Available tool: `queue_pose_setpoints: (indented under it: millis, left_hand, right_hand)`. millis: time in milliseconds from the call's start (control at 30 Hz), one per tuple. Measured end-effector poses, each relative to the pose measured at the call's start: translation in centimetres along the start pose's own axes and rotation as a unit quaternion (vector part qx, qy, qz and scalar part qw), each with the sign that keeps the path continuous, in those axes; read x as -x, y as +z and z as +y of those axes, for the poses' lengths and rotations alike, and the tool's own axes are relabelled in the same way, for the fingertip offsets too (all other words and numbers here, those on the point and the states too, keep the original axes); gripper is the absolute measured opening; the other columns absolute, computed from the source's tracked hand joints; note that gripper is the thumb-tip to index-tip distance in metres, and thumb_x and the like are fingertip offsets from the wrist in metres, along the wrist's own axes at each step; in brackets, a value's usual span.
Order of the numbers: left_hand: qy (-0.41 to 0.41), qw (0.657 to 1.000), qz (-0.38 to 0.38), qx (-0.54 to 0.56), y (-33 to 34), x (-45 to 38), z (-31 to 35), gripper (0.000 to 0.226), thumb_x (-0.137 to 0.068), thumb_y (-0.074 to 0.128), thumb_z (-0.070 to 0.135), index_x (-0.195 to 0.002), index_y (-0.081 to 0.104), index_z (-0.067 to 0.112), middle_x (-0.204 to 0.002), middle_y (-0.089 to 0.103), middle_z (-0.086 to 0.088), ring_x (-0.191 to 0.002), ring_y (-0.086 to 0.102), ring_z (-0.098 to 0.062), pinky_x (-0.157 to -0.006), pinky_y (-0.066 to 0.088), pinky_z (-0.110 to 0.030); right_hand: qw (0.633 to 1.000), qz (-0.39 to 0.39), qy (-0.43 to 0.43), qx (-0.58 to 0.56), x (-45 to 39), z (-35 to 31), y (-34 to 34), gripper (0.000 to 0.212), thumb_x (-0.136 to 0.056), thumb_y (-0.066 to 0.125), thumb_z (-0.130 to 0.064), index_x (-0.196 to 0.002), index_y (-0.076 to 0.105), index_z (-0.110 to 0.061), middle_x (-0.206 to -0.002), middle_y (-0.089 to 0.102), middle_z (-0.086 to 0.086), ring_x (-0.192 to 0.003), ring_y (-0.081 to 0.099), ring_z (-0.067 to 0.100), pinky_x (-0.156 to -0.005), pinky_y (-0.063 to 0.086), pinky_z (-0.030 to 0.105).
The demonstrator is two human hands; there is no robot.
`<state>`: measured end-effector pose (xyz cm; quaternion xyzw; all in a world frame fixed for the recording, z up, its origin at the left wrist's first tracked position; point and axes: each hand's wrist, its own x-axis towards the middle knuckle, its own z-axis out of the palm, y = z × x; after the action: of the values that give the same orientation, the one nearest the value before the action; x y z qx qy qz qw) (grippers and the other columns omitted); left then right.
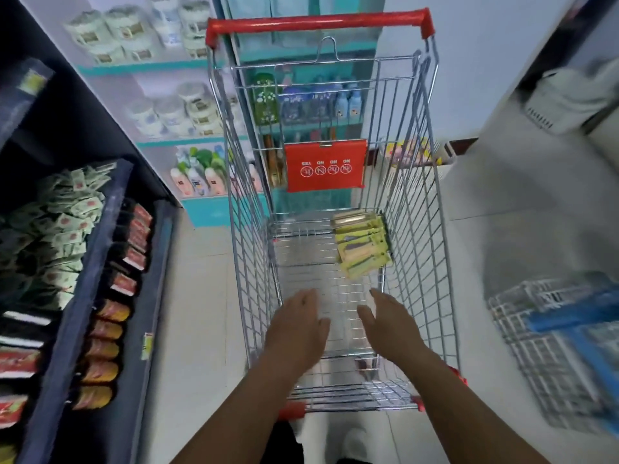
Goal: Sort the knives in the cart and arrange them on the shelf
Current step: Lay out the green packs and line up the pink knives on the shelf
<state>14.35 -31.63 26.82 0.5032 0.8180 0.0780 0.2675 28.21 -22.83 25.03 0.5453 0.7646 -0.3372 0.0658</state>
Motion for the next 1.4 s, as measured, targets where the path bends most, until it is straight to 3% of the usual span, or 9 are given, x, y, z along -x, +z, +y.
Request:
queue_pose_setpoints:
  millis: [267,333,467,900,1100,1233,1400]
  left_hand:
    - [0.097,0.994,-0.036,-0.018,-3.5,-11.1,-2.7,0.058,-0.1,0.04,0.033,-0.151,0.016,0.019,-0.154,0.028,-0.004,-0.139,0.029,-0.022,-0.114,0.027,-0.033]
    - [0.116,0.992,-0.041,-0.03,-3.9,-13.8,-3.0,0.06,-0.099,0.042,0.032,-0.151,0.015,0.018,-0.153,0.03,-0.004,-0.138,0.032,-0.022,-0.113,0.028,-0.034]
    - [0.147,0.986,-0.056,-0.06,-3.1,-19.4,-3.2,0.062,-0.099,0.043,0.034,-0.151,0.016,0.014,-0.149,0.035,-0.006,-0.134,0.036,-0.024,-0.11,0.032,-0.036]
    - [0.145,0.978,-0.083,-0.123,5.4,-34.4,-4.9,0.071,-0.097,0.047,0.031,-0.152,0.007,0.012,-0.155,0.026,-0.008,-0.14,0.028,-0.025,-0.112,0.029,-0.036]
    - [0.153,0.976,-0.074,-0.135,9.6,-40.0,-4.9,0.07,-0.095,0.05,0.028,-0.151,0.01,0.013,-0.154,0.027,-0.008,-0.138,0.03,-0.024,-0.111,0.031,-0.037]
    - [0.162,0.974,-0.058,-0.15,11.7,-43.2,-4.2,0.073,-0.095,0.052,0.021,-0.152,0.007,0.013,-0.158,0.016,-0.008,-0.144,0.02,-0.025,-0.115,0.025,-0.037]
    - [0.154,0.966,-0.019,-0.208,13.7,-45.6,-3.7,0.077,-0.093,0.055,0.016,-0.152,0.005,0.012,-0.151,0.027,-0.01,-0.135,0.03,-0.027,-0.107,0.033,-0.035]
  right_hand:
    - [0.989,0.073,0.107,-0.077,-7.8,-3.7,0.8,0.055,-0.092,0.037,-0.046,-0.136,0.043,-0.014,-0.137,0.052,0.009,-0.121,0.051,0.025,-0.101,0.042,0.038]
    - [0.984,0.084,0.129,-0.088,-9.5,-4.4,0.9,0.051,-0.095,0.04,-0.04,-0.138,0.041,-0.012,-0.136,0.052,0.011,-0.121,0.05,0.026,-0.101,0.039,0.035]
    - [0.974,0.09,0.171,-0.118,-13.3,-4.3,1.6,0.06,-0.099,0.042,-0.033,-0.15,0.021,-0.01,-0.151,0.034,0.011,-0.137,0.035,0.025,-0.111,0.028,0.033]
    - [0.957,0.068,0.244,-0.14,-26.9,1.9,8.1,0.072,-0.096,0.044,-0.04,-0.152,0.005,-0.018,-0.158,0.015,0.009,-0.144,0.018,0.029,-0.113,0.024,0.042]
    - [0.977,0.04,0.2,-0.062,-31.6,4.0,9.5,0.069,-0.096,0.048,-0.036,-0.151,0.008,-0.024,-0.161,-0.002,0.001,-0.146,0.01,0.028,-0.117,0.018,0.043]
    - [0.982,0.017,0.182,-0.039,-34.4,4.2,8.7,0.064,-0.099,0.038,-0.035,-0.151,0.002,-0.036,-0.159,-0.02,-0.002,-0.146,-0.017,0.023,-0.118,0.004,0.048]
    - [0.982,0.021,0.183,-0.046,-36.2,5.0,9.8,0.06,-0.097,0.033,-0.044,-0.15,0.006,-0.038,-0.157,-0.024,-0.007,-0.143,-0.028,0.022,-0.117,0.002,0.054]
